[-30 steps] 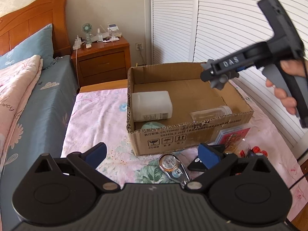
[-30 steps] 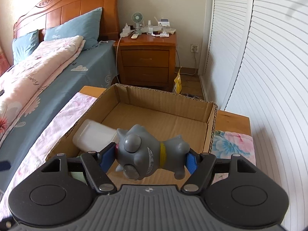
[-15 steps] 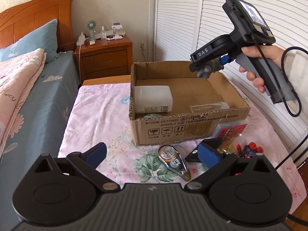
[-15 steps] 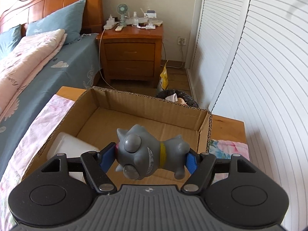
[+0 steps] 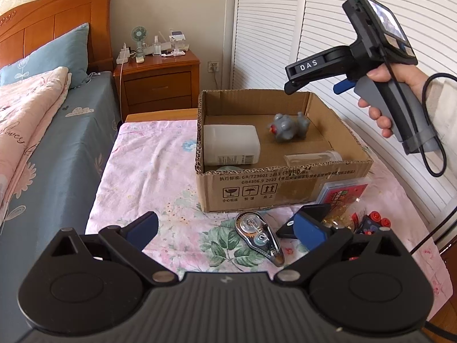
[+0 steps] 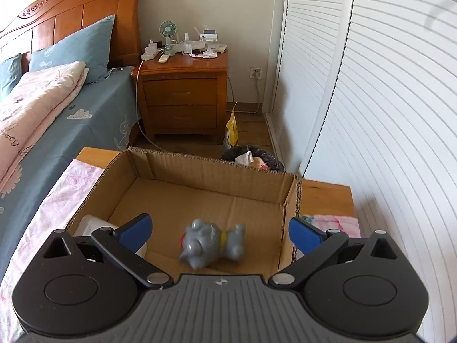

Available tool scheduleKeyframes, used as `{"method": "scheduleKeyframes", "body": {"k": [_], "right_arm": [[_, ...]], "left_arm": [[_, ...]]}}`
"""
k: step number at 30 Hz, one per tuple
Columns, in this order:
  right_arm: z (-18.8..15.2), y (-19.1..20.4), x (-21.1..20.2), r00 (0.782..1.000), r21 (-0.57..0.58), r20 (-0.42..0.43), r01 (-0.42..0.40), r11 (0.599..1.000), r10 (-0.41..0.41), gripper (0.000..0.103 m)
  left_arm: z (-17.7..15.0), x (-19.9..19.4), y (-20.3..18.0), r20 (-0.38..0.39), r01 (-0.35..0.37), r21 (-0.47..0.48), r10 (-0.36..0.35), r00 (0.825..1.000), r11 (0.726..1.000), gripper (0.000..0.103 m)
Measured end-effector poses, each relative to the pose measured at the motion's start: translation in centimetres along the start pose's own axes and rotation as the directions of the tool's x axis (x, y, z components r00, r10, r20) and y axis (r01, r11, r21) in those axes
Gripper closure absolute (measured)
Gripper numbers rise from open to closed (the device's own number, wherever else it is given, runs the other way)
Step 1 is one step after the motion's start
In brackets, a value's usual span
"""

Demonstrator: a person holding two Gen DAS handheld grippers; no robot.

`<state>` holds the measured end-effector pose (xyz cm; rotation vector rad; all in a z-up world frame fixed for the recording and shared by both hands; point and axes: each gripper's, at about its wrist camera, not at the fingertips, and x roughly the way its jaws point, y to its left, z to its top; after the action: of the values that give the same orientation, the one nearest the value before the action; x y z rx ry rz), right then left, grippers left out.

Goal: Organize rigid objects
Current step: 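Carry the grey figure into the box and open the right tool, then move both tools back toward the remaining objects on the sheet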

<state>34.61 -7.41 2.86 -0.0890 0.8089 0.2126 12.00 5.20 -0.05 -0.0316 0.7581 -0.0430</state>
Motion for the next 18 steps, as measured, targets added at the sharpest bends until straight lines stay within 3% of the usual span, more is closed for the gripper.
{"method": "scheduleKeyframes", "body": {"k": [18], "right_arm": [[-3.7, 1.0, -4.3, 0.999, -0.008, 0.047, -0.001, 1.0, 0.001, 0.0]], "left_arm": [[-0.5, -0.7, -0.4, 0.008, -0.001, -0.005, 0.001, 1.0, 1.0, 0.002]]}}
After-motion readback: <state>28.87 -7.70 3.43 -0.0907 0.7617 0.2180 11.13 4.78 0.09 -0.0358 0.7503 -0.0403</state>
